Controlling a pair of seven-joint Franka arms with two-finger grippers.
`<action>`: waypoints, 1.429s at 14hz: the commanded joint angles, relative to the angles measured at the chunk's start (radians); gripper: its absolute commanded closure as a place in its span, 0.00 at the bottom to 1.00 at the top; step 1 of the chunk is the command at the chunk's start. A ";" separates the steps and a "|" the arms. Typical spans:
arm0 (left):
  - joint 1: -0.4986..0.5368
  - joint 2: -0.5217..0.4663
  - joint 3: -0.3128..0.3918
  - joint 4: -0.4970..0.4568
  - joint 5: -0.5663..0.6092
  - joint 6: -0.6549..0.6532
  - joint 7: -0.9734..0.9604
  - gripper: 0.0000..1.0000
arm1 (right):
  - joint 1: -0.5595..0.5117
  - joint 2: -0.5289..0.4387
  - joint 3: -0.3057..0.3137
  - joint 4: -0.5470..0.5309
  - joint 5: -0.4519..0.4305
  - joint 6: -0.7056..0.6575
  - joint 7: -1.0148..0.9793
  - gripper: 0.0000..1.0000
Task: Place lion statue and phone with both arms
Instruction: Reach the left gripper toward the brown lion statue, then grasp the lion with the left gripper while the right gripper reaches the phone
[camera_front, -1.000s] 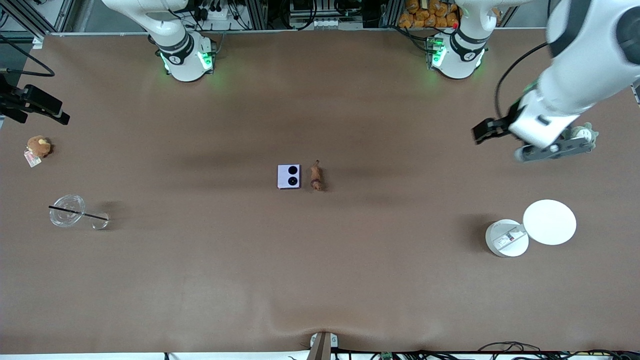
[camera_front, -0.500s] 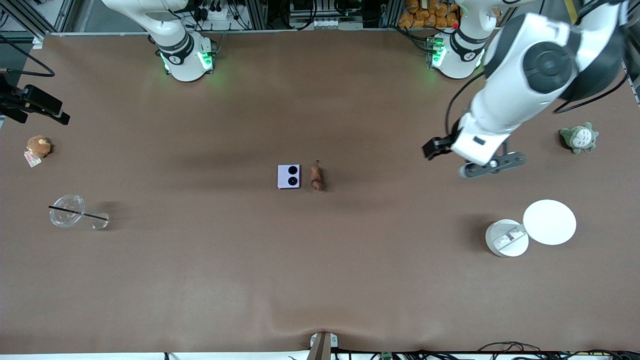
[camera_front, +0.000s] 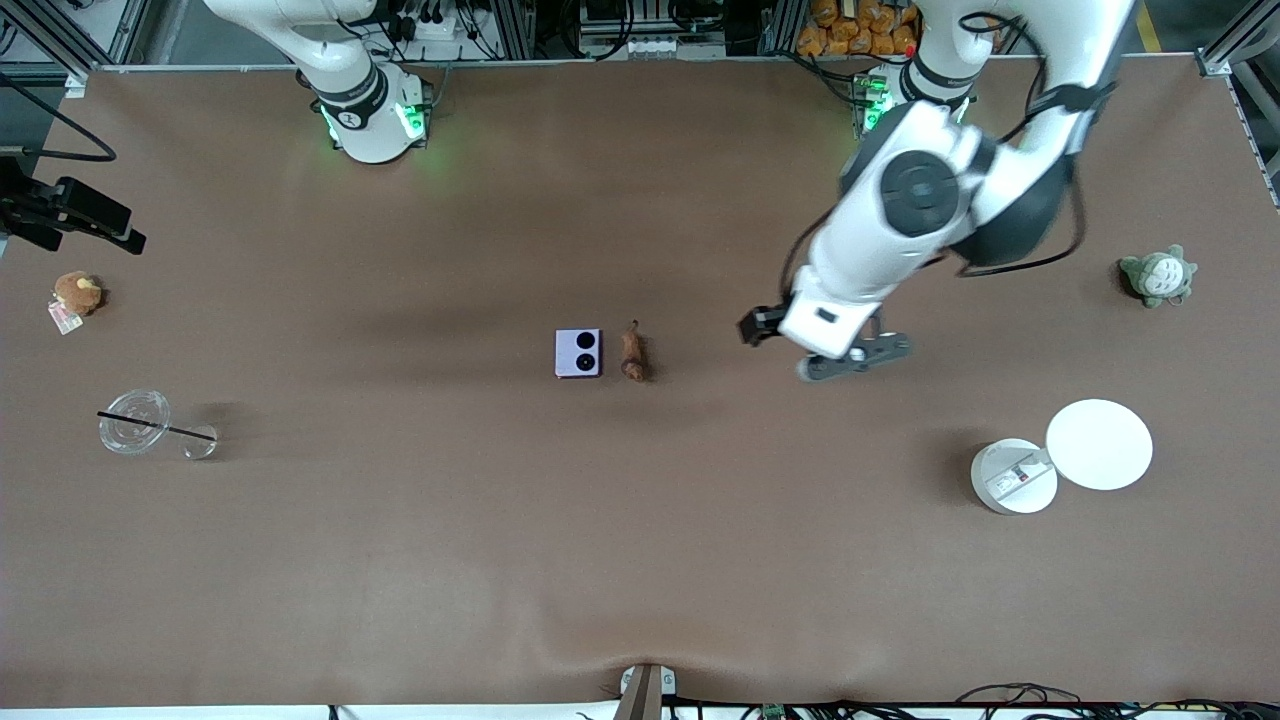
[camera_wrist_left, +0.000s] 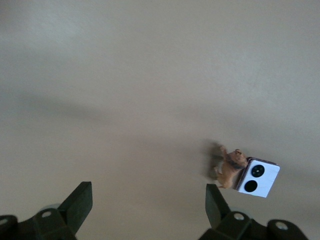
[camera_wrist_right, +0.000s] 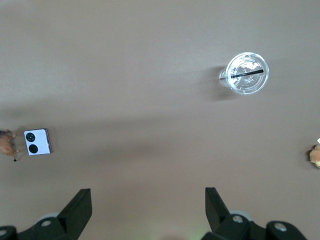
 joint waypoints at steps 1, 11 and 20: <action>-0.060 0.083 0.001 0.065 0.065 0.015 -0.103 0.00 | -0.013 0.017 0.010 -0.001 0.014 -0.003 -0.007 0.00; -0.248 0.344 0.010 0.201 0.203 0.150 -0.388 0.00 | -0.022 0.119 0.010 -0.001 0.018 -0.135 -0.030 0.00; -0.435 0.474 0.154 0.259 0.202 0.265 -0.430 0.00 | 0.008 0.164 0.014 0.001 0.237 -0.082 -0.061 0.00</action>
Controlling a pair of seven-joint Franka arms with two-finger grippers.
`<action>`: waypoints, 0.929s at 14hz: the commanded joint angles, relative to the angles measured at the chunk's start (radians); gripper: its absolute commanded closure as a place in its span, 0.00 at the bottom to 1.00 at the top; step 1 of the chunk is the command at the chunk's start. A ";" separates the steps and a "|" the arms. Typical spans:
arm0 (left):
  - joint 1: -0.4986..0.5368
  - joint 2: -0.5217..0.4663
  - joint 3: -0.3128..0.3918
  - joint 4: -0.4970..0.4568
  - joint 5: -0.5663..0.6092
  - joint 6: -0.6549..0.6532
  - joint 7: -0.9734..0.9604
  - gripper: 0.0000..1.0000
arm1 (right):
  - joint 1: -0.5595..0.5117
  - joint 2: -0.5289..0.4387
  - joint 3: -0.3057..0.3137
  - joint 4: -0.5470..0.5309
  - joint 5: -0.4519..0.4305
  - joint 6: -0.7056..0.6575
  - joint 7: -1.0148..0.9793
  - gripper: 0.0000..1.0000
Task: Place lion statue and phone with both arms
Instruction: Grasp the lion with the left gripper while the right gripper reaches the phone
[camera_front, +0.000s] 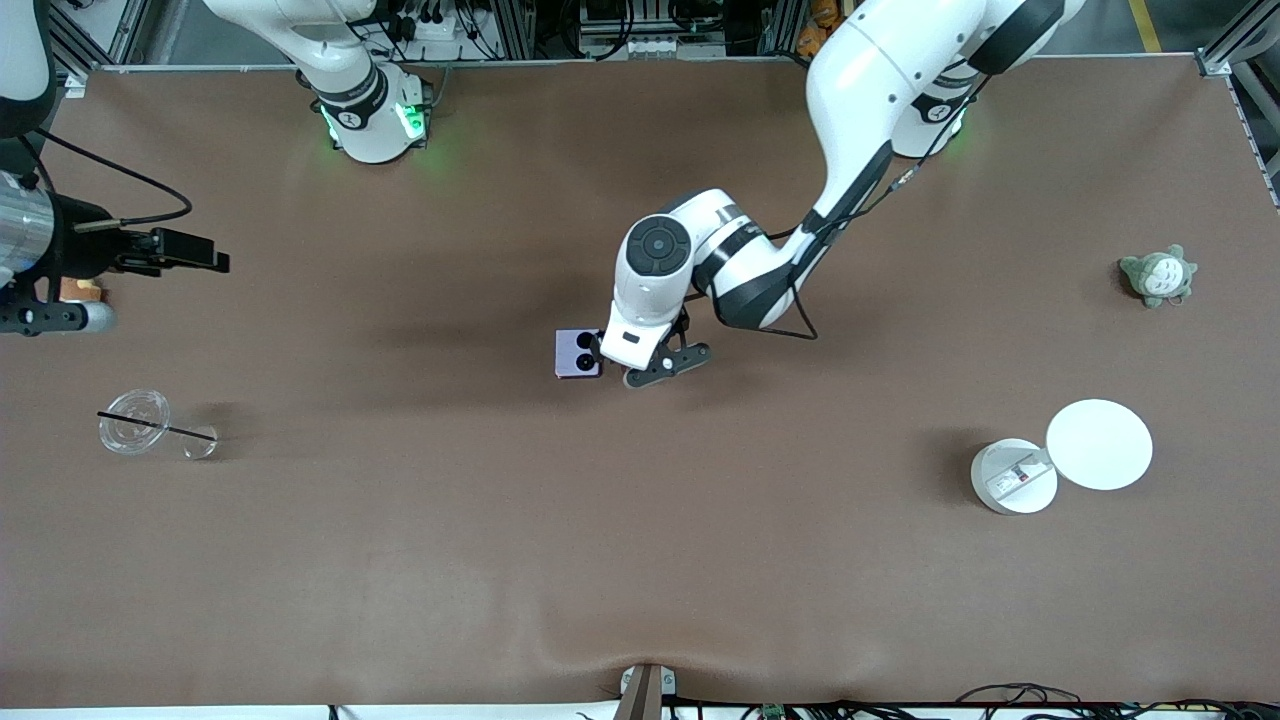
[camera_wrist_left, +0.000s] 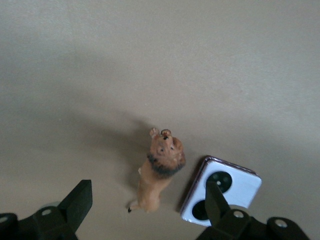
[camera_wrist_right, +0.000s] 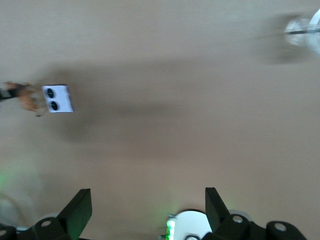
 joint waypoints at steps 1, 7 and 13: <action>-0.071 0.041 0.059 0.028 0.024 0.050 -0.036 0.02 | 0.015 0.022 0.002 0.007 0.076 0.036 -0.010 0.00; -0.083 0.069 0.061 0.028 0.027 0.078 -0.035 0.23 | 0.080 0.019 0.004 0.025 0.056 0.056 0.044 0.00; -0.085 0.075 0.066 0.027 0.035 0.078 -0.035 0.64 | 0.111 0.016 0.004 0.022 0.056 0.061 0.133 0.00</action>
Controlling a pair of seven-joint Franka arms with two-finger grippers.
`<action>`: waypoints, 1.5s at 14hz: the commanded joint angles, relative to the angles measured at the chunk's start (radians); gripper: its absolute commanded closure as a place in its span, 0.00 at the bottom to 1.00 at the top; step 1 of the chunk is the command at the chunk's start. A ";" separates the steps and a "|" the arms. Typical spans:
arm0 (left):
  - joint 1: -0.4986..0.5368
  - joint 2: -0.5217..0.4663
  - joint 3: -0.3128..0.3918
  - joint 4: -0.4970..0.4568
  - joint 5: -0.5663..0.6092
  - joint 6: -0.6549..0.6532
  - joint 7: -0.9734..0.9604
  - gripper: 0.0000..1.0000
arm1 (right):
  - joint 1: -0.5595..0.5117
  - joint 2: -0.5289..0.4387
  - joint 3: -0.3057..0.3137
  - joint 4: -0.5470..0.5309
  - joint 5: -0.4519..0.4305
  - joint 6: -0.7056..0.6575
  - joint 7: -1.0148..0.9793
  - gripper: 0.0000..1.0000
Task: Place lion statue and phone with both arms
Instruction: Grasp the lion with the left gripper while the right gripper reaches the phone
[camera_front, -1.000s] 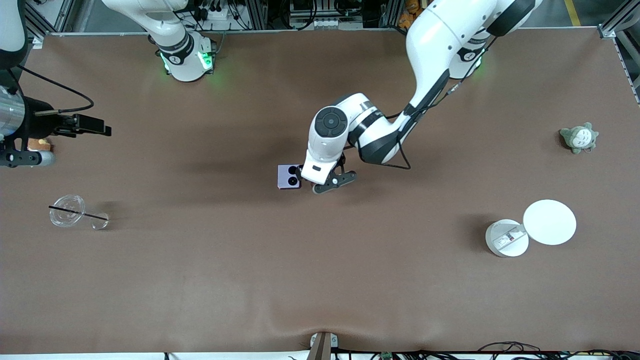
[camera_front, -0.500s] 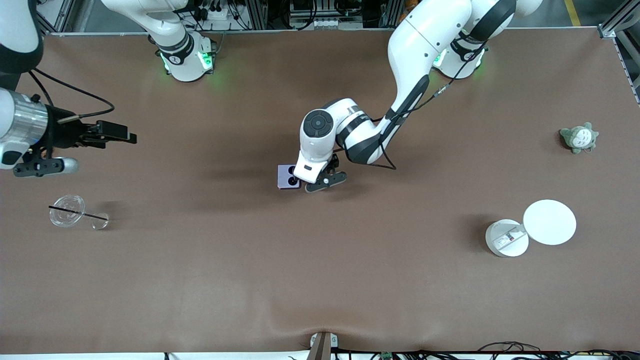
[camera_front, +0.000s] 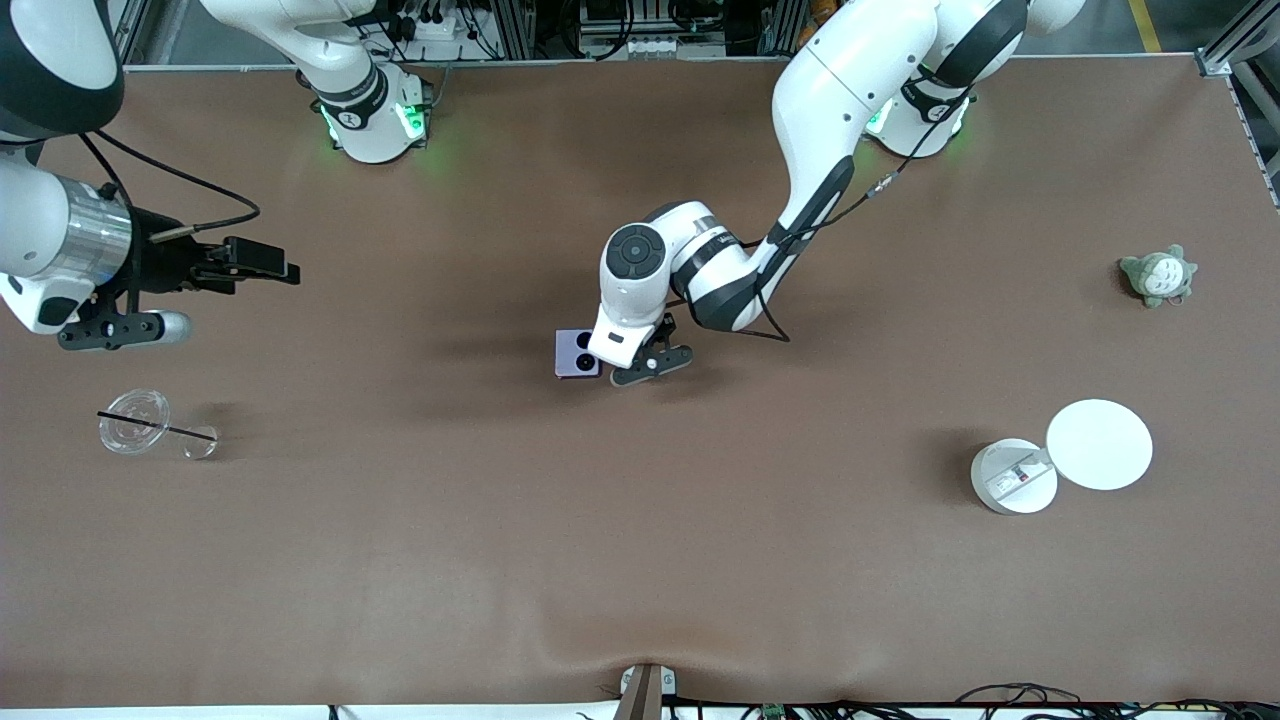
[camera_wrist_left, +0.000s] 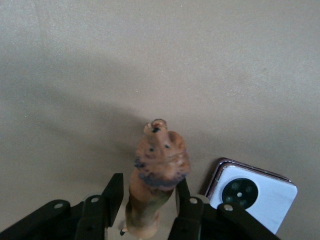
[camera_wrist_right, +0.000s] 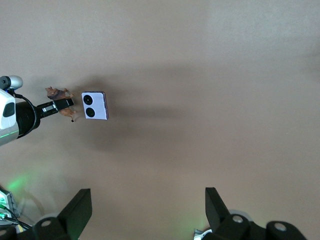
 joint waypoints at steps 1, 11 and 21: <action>-0.015 0.012 0.012 0.019 0.027 0.024 -0.033 0.73 | 0.008 -0.006 0.001 0.008 -0.001 -0.001 0.079 0.00; 0.062 -0.107 0.015 0.007 0.054 -0.080 0.001 1.00 | 0.167 0.003 0.001 -0.132 -0.013 0.228 0.160 0.00; 0.287 -0.213 -0.001 -0.033 0.038 -0.154 0.320 1.00 | 0.390 0.246 0.001 -0.133 -0.023 0.453 0.423 0.00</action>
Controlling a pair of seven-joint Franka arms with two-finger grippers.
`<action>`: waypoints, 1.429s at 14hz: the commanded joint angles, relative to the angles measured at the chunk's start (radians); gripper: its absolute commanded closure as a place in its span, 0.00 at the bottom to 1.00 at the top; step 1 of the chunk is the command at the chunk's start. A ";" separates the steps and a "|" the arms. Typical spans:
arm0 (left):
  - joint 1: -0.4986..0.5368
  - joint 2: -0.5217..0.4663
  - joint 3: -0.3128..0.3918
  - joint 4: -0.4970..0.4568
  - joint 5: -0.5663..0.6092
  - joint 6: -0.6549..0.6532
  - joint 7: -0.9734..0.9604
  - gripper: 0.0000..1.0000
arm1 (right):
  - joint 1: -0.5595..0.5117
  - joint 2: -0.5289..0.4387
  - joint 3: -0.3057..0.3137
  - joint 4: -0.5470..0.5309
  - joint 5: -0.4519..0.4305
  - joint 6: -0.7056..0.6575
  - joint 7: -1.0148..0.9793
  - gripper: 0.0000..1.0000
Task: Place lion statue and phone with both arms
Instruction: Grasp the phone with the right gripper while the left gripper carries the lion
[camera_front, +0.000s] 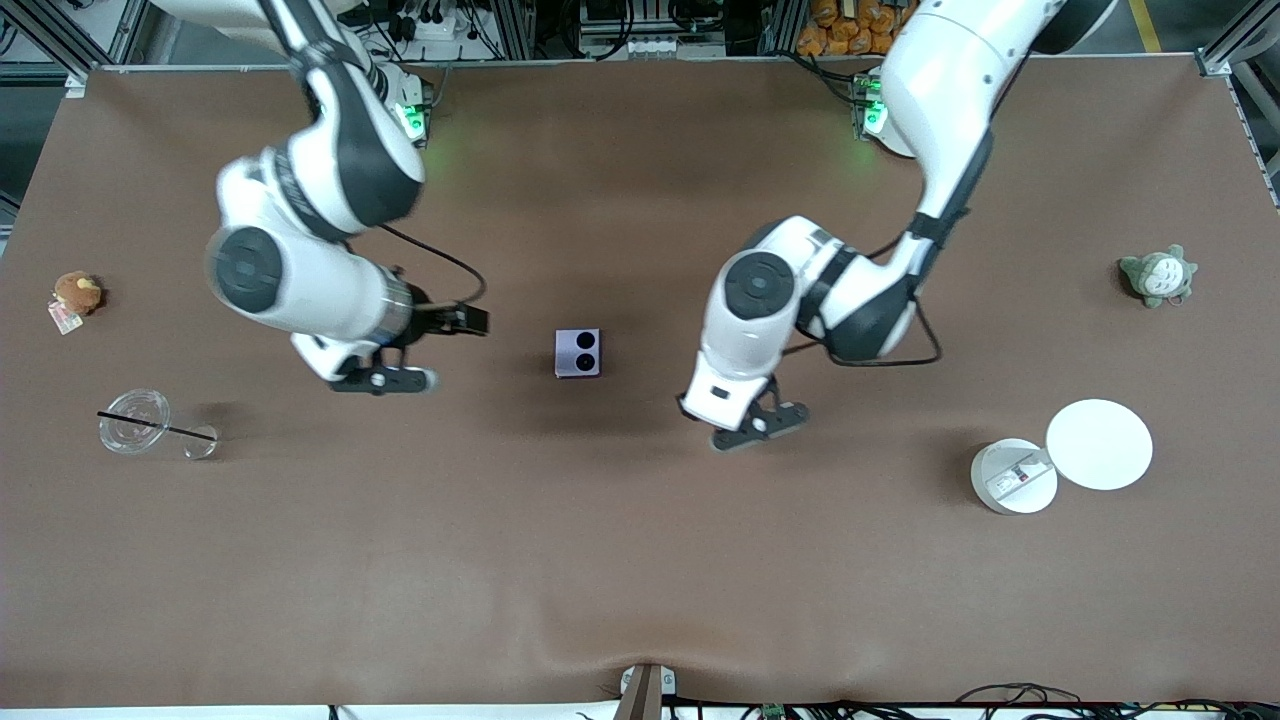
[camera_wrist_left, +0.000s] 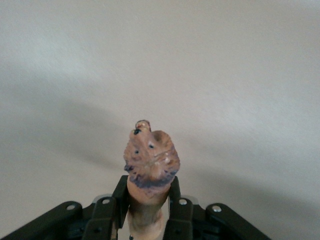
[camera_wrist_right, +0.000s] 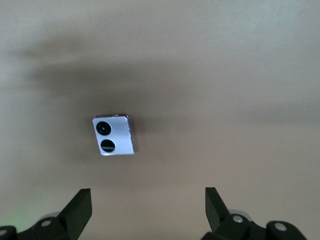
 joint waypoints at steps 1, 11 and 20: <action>0.037 -0.032 -0.011 -0.060 0.005 -0.007 0.041 1.00 | 0.074 0.064 -0.007 0.010 -0.012 0.078 0.130 0.00; 0.158 -0.018 0.003 -0.081 0.037 -0.005 0.362 1.00 | 0.201 0.264 -0.007 -0.030 -0.015 0.429 0.155 0.00; 0.241 -0.008 0.001 -0.091 0.143 -0.005 0.556 1.00 | 0.258 0.261 -0.007 -0.173 -0.051 0.589 0.060 0.00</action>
